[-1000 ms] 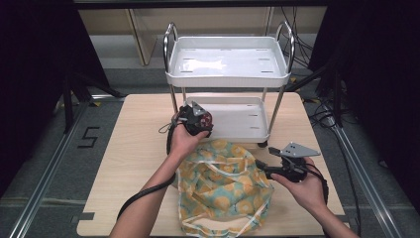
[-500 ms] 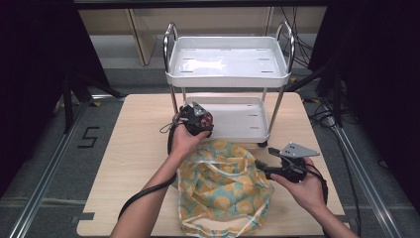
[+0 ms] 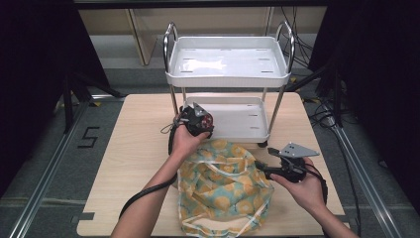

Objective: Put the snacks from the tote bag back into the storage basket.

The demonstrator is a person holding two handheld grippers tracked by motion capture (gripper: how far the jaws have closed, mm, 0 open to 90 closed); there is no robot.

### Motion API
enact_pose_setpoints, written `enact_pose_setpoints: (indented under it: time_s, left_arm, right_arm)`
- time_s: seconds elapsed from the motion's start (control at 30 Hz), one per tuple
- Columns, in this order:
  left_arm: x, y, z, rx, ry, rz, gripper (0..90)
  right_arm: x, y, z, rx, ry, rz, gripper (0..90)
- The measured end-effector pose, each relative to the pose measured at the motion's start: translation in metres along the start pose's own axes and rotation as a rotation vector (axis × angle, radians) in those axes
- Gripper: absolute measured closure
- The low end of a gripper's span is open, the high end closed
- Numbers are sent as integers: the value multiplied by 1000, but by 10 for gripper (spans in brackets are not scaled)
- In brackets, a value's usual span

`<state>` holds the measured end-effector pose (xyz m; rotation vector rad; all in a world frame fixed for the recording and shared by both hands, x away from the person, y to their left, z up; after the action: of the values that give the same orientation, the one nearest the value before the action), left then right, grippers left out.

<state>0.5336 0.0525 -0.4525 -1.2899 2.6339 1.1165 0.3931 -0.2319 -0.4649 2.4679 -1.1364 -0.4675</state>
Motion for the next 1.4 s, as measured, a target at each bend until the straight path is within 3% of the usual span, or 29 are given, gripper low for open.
enact_pose_setpoints:
  time_s: [0.37,0.4,0.47,0.57,0.6,0.97,1.03,1.1,1.23,1.4]
  left_arm:
    - [0,-5,3,-3,11,2,251]
    - [1,-3,2,-28,6,0,252]
    - [1,-4,2,-30,9,1,251]
    - [2,-7,2,-4,14,6,251]
    - [2,-8,2,-3,15,4,251]
    - [2,-10,3,-13,28,7,251]
    - [2,-9,3,-35,25,6,251]
    - [4,-12,4,-8,68,17,251]
    - [2,-11,5,-35,53,11,250]
    - [2,-14,5,-9,76,15,249]
  right_arm:
    - [-1,-1,0,9,-4,3,290]
    - [-1,-1,0,7,-2,3,290]
    - [0,-1,0,10,-1,3,290]
    - [-2,0,1,-12,-20,-4,290]
    - [0,-1,0,12,-2,3,290]
    - [0,0,0,11,1,5,290]
    - [0,0,0,4,3,4,290]
    - [0,0,0,5,3,4,289]
    - [0,0,0,4,2,4,289]
    - [0,0,0,4,1,4,288]
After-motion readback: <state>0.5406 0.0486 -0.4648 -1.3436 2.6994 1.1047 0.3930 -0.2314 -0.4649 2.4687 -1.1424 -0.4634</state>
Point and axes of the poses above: each handheld gripper's, and its own axes: y roughly backward along the jaws, z roughly out of its underside, x roughly to its right, the point moved 3 cm from there along -y, roughly forward along the jaws, and after that the axes turned 7 degrees about -y, right-handed, at the moved point
